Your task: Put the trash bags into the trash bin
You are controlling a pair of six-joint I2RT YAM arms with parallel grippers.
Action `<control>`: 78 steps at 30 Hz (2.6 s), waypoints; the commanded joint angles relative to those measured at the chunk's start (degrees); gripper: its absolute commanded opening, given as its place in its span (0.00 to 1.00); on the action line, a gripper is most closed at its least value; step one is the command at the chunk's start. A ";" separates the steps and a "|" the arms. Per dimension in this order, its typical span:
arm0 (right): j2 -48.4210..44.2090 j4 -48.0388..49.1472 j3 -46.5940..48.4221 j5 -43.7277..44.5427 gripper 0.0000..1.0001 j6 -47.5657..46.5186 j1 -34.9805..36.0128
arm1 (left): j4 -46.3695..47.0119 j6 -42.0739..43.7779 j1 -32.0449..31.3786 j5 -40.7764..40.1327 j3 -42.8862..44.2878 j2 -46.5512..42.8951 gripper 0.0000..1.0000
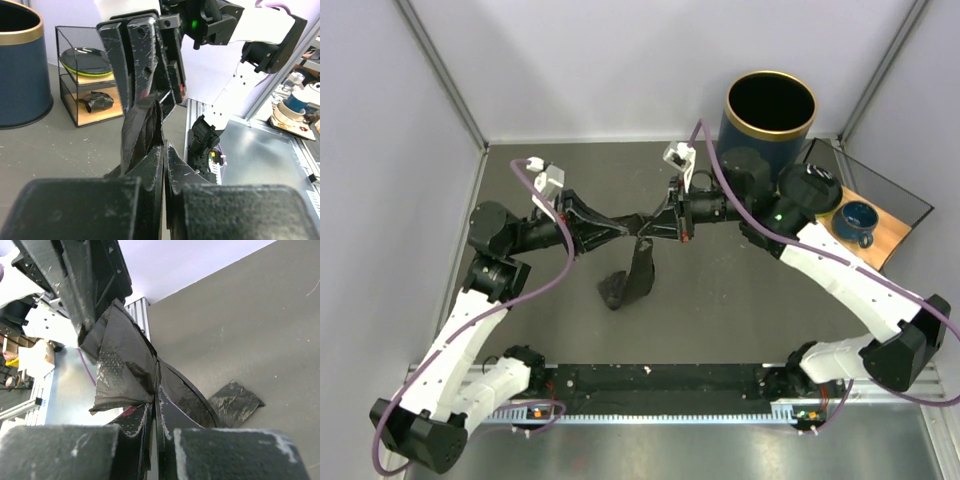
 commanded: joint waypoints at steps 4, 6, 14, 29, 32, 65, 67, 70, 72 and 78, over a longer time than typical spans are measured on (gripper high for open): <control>-6.32 -6.30 0.46 -2.28 0.00 -5.46 -2.95 | -3.30 2.90 4.05 -2.00 -0.96 -1.70 0.00; -7.64 -7.35 -0.06 -2.64 0.00 -6.07 -3.92 | -3.48 3.16 5.54 -1.74 -0.70 -1.34 0.00; -9.93 -9.91 -2.00 -3.78 0.00 -6.69 -6.91 | -0.51 3.00 7.93 4.56 1.41 1.20 0.00; -6.77 -4.46 -2.09 -4.14 0.00 -0.89 -5.94 | 5.13 2.37 -2.53 3.00 -0.88 0.24 0.36; -6.60 -4.02 -2.35 -3.87 0.00 -0.98 -5.33 | 7.33 2.54 -3.94 2.48 -1.40 0.76 0.36; -9.93 -4.72 -4.11 -3.61 0.00 -5.37 -3.22 | -4.99 12.13 -7.55 -7.36 -3.25 -3.98 0.47; -10.02 -4.72 -4.20 -4.22 0.00 -5.63 -3.13 | -3.66 10.99 -7.55 -7.19 -2.90 -3.37 0.48; -10.20 -4.63 -4.20 -4.84 0.00 -6.16 -2.87 | -2.60 10.19 -7.55 -7.54 -2.02 -1.87 0.50; -10.55 -4.63 -4.55 -4.84 0.00 -6.51 -2.43 | -1.64 9.76 -7.55 -7.89 -2.11 -1.34 0.50; -11.25 -4.98 -5.43 -4.66 0.00 -7.30 -2.43 | -1.20 10.02 -7.55 -7.72 -2.28 -1.43 0.50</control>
